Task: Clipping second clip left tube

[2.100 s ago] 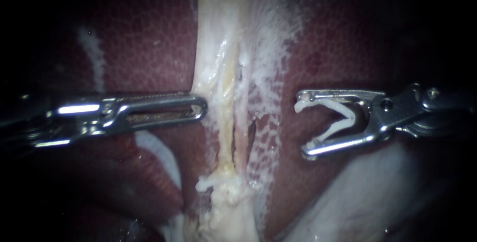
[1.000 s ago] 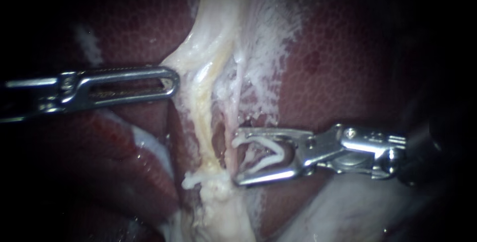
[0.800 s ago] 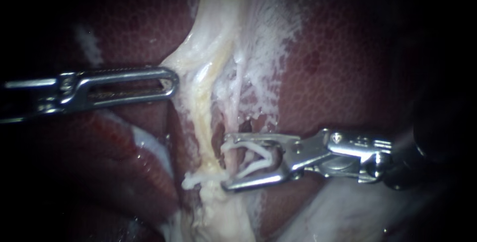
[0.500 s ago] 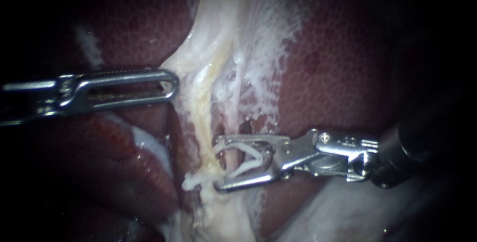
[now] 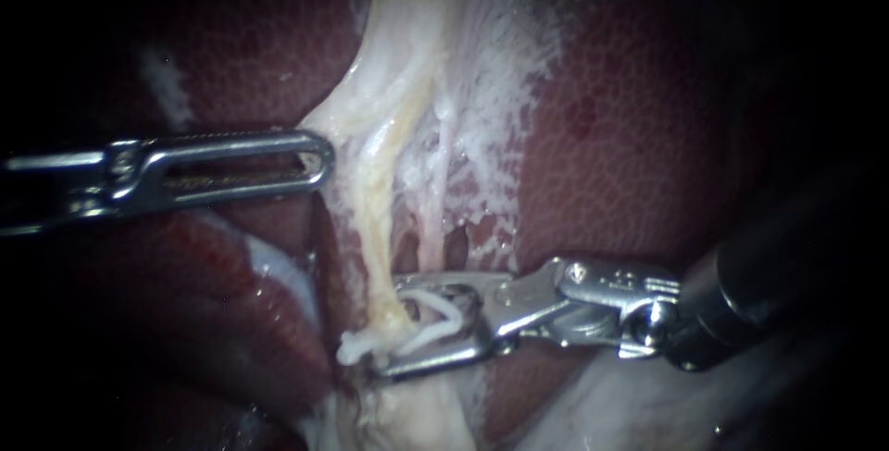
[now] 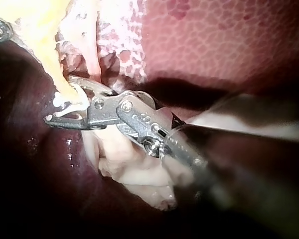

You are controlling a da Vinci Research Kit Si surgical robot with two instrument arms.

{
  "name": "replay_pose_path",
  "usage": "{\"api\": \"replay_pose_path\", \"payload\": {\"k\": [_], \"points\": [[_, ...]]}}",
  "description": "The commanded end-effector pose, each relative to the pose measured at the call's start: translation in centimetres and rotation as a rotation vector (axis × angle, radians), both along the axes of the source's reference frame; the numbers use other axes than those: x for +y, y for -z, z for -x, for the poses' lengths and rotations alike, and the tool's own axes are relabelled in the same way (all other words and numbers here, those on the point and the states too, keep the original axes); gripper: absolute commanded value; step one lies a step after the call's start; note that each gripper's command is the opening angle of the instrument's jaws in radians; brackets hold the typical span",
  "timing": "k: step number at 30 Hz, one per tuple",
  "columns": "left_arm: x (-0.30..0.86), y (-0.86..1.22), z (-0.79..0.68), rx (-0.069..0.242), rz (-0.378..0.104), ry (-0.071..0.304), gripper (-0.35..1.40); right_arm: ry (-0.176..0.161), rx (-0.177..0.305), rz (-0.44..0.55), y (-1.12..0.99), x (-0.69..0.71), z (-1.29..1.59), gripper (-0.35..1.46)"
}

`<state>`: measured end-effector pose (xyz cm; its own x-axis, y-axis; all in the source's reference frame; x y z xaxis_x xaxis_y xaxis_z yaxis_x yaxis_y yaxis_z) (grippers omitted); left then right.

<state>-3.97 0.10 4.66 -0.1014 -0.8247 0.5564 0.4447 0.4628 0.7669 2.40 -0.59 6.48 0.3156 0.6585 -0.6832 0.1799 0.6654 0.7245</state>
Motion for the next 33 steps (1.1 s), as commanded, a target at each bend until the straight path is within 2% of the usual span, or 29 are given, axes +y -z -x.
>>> {"api": "replay_pose_path", "payload": {"k": [1, 8, 17, 28, 31, 32, 33], "points": [[0.0, 0.0, 0.0, 0.0, 0.0, 0.0, -0.35, 0.002, 0.002, 0.001, -0.01, 0.0, -0.02, 0.57], [-0.02, -0.02, 0.03, 0.001, 0.002, 0.001, -0.35, -0.004, -0.001, 0.001, -0.04, 0.04, -0.21, 0.57], [-0.03, -0.03, 0.04, 0.0, 0.003, -0.001, -0.35, 0.009, 0.009, 0.002, -0.06, 0.06, -0.38, 0.56], [-0.03, -0.03, 0.04, 0.0, 0.003, -0.001, -0.35, 0.008, -0.009, -0.059, -0.07, 0.07, -0.33, 0.5], [-0.03, -0.04, 0.04, 0.0, 0.003, -0.001, -0.35, 0.002, -0.033, -0.136, -0.09, 0.07, -0.28, 0.32], [-0.03, -0.04, 0.04, 0.0, 0.003, -0.001, -0.35, 0.001, -0.038, -0.152, -0.1, 0.07, -0.26, 0.23], [-0.03, -0.04, 0.04, 0.0, 0.003, -0.001, -0.35, 0.001, -0.048, -0.174, -0.11, 0.07, -0.23, 0.06]]}}
